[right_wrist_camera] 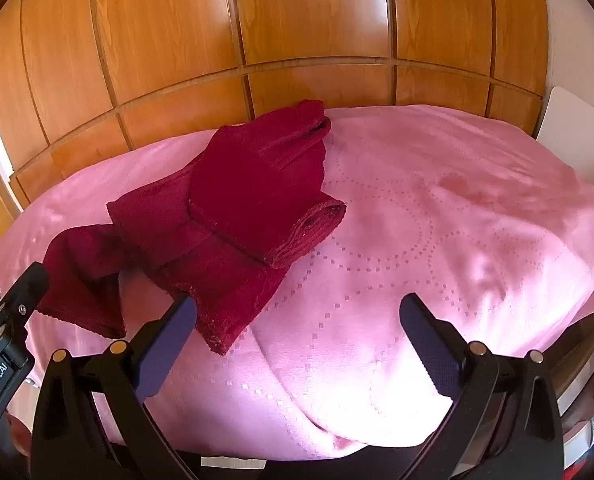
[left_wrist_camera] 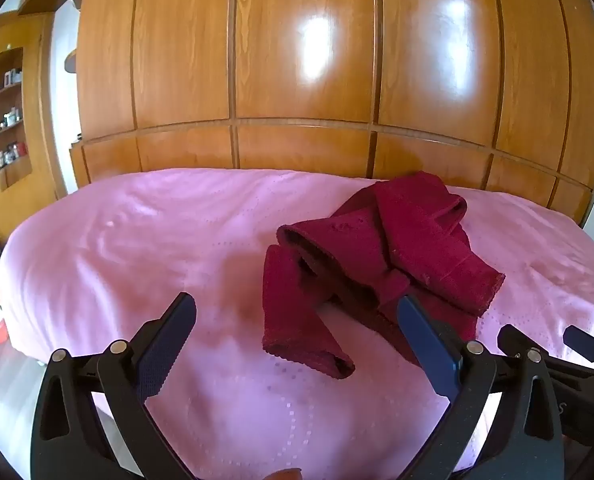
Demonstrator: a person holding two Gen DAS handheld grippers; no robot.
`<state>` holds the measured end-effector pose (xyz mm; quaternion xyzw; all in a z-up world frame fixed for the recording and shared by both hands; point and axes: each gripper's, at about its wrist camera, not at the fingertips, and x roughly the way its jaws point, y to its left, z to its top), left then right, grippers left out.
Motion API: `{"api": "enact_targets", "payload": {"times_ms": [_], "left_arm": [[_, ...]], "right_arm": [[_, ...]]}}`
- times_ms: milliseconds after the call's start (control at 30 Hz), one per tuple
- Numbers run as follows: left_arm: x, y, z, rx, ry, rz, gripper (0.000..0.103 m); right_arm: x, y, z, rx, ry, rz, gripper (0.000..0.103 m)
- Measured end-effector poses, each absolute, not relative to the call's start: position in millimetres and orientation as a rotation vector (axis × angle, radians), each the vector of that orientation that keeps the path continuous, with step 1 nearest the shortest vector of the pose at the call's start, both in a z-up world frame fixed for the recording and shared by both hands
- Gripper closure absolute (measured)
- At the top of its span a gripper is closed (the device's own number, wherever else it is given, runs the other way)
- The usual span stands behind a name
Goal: Fold small clothes
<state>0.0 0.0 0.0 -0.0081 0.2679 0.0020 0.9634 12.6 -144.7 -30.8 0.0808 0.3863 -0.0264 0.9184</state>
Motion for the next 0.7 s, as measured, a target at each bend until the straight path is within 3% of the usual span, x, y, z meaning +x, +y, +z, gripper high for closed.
{"api": "enact_targets", "payload": {"times_ms": [700], "left_arm": [[1, 14, -11, -0.045, 0.568, 0.022, 0.003]], "right_arm": [[14, -144, -38, 0.167, 0.804, -0.037, 0.002]]}}
